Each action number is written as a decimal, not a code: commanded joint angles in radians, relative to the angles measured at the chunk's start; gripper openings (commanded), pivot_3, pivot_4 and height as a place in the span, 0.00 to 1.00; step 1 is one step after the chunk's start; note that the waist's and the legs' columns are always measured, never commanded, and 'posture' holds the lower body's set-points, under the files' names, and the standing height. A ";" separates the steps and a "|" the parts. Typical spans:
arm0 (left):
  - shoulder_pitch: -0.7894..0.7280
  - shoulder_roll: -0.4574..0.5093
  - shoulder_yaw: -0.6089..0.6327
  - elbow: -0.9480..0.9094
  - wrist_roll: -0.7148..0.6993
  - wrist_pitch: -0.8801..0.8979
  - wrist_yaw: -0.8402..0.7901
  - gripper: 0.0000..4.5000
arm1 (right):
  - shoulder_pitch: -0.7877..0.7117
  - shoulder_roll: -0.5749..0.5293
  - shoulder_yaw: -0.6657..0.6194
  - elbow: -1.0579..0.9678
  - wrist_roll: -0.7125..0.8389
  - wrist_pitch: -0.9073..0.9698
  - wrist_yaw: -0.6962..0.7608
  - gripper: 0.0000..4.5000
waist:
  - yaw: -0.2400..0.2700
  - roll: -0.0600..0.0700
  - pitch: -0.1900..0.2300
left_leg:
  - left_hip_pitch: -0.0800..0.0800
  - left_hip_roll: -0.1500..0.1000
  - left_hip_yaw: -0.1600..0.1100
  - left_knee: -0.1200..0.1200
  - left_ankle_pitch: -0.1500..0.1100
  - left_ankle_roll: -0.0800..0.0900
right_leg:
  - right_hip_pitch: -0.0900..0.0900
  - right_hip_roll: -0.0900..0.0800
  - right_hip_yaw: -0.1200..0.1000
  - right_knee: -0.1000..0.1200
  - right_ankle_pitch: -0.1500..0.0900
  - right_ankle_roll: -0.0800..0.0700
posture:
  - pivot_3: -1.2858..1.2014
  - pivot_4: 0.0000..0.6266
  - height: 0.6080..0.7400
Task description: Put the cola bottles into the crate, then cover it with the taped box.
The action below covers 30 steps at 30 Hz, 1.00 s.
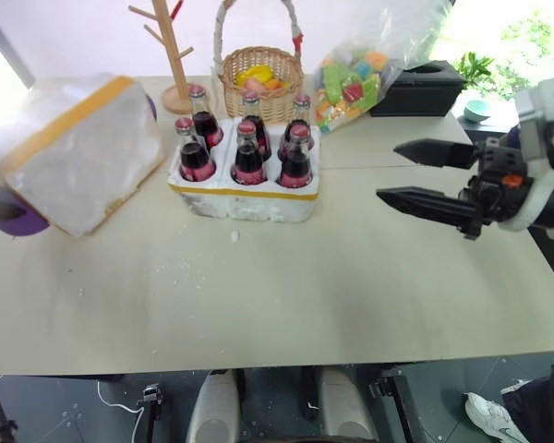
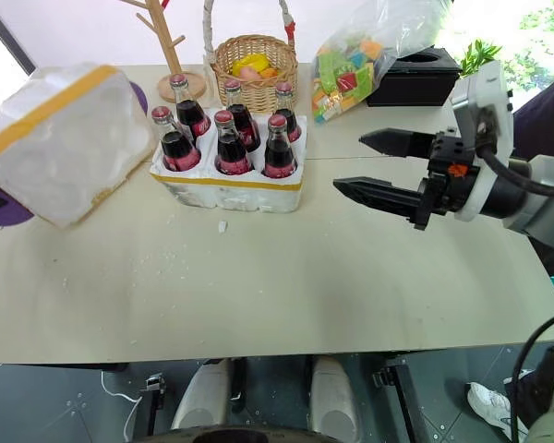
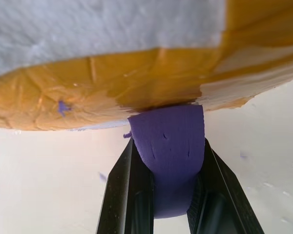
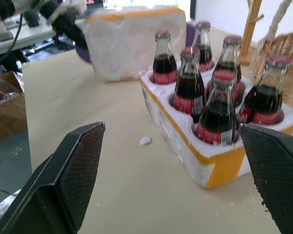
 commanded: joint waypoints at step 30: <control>-0.244 -0.262 -0.490 -0.062 0.905 -0.937 1.638 0.06 | 0.052 0.028 -0.042 -0.026 0.105 -0.081 -0.170 1.00 | -0.001 0.000 0.000 | -0.003 -0.001 -0.001 0.011 -0.001 0.001 | 0.002 0.000 0.002 0.001 0.006 0.009 | 0.52 0.24 1.00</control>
